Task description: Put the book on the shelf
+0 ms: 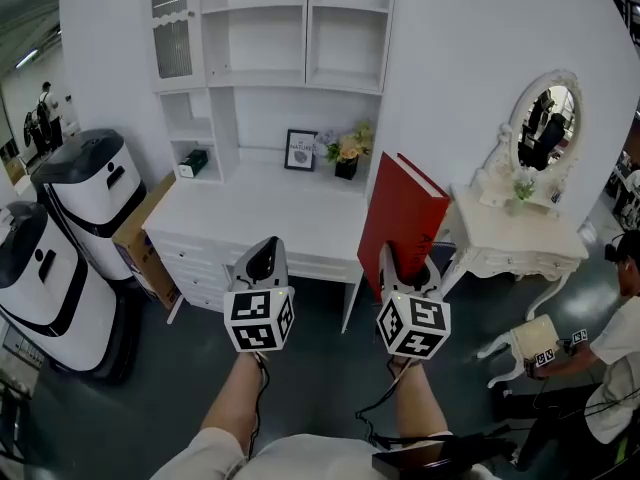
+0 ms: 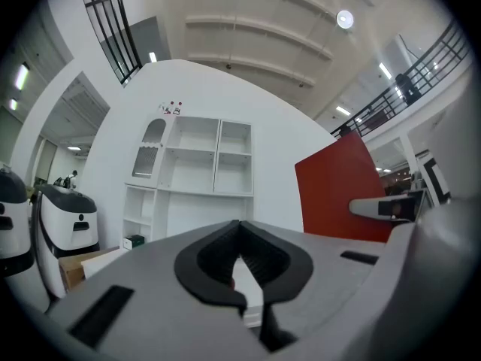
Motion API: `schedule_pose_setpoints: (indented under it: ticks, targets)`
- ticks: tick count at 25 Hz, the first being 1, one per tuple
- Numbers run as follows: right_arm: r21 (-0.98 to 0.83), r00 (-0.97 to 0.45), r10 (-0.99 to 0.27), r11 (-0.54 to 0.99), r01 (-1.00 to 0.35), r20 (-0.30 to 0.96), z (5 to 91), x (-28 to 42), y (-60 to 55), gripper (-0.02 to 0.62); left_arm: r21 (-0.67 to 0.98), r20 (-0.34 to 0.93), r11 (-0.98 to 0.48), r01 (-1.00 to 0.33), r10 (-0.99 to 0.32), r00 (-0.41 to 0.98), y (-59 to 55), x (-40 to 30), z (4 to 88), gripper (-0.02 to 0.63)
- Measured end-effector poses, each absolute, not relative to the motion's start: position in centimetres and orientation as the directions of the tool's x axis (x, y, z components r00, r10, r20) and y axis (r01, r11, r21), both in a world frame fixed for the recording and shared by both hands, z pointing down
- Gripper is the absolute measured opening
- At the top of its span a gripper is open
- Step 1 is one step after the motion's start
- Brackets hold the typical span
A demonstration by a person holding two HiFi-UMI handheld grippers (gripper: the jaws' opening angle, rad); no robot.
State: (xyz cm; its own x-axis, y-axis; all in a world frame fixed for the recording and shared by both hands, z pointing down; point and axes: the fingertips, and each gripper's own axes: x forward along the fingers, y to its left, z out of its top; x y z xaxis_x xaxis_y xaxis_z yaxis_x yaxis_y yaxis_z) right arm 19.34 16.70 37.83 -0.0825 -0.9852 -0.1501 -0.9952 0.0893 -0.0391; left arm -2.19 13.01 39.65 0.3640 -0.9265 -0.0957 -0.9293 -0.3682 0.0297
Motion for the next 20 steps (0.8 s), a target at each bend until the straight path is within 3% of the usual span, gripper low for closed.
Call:
schedule_pose_setpoints:
  ticks: [20]
  targets:
    - [-0.047,-0.036,-0.989,0.043,-0.998,-0.141,37.9,15.2,13.2,0.173,0.028,-0.059,-0.392,-0.919,-0.919,0.390,9.3,-6.7,41.8,0.002]
